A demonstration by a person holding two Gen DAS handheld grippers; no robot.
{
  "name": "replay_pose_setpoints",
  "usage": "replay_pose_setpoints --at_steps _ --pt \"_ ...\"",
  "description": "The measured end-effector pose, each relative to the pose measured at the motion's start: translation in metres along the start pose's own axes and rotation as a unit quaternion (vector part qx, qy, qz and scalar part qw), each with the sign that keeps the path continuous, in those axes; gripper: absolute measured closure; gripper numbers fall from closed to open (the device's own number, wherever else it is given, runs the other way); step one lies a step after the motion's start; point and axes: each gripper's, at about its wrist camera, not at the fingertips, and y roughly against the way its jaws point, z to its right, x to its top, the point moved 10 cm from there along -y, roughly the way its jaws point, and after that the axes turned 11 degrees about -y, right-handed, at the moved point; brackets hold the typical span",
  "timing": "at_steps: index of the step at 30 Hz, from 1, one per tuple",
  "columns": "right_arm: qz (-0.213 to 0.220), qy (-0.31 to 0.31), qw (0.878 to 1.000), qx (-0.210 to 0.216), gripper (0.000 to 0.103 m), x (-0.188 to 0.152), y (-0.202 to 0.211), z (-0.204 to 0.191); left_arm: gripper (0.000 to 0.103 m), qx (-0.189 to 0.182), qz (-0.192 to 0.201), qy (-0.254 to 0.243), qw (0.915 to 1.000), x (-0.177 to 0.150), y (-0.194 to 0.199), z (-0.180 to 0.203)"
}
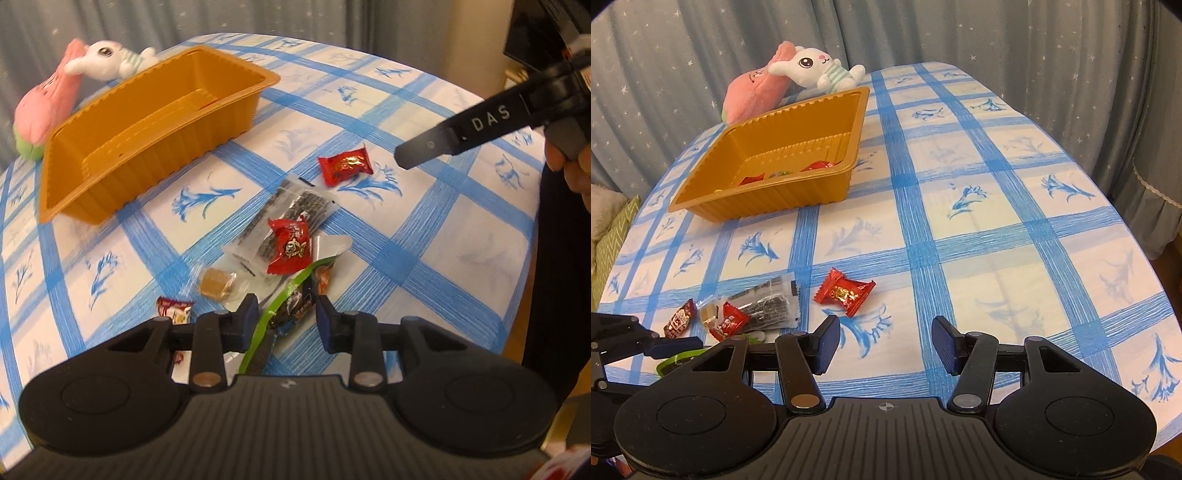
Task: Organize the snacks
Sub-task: 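Lower the left tool and grasp the clear green-striped snack packet, then grasp the red wrapped candy with the right tool while the left tool holds the packet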
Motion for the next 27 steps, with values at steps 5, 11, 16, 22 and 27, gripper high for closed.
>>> replay_pose_setpoints --at_steps 5,11,16,22,27 --pt "-0.002 -0.002 1.0 -0.001 0.048 -0.001 -0.003 0.001 0.069 -0.004 -0.009 -0.031 0.9995 0.005 -0.009 0.003" --pt "-0.003 -0.004 1.0 -0.003 0.048 0.0 -0.007 0.004 0.075 -0.022 -0.014 0.015 0.9996 0.005 -0.009 -0.002" --pt "-0.001 -0.001 1.0 0.004 0.048 0.002 -0.012 0.003 0.081 -0.055 0.008 0.132 0.9897 0.003 -0.003 -0.006" --pt "-0.002 0.01 1.0 0.018 0.048 0.003 -0.022 -0.005 0.082 -0.069 0.04 0.24 0.9676 0.0 0.006 -0.009" --pt "-0.005 0.013 1.0 0.022 0.048 0.002 -0.032 -0.009 0.082 -0.059 0.07 0.287 0.9537 0.003 0.02 -0.013"
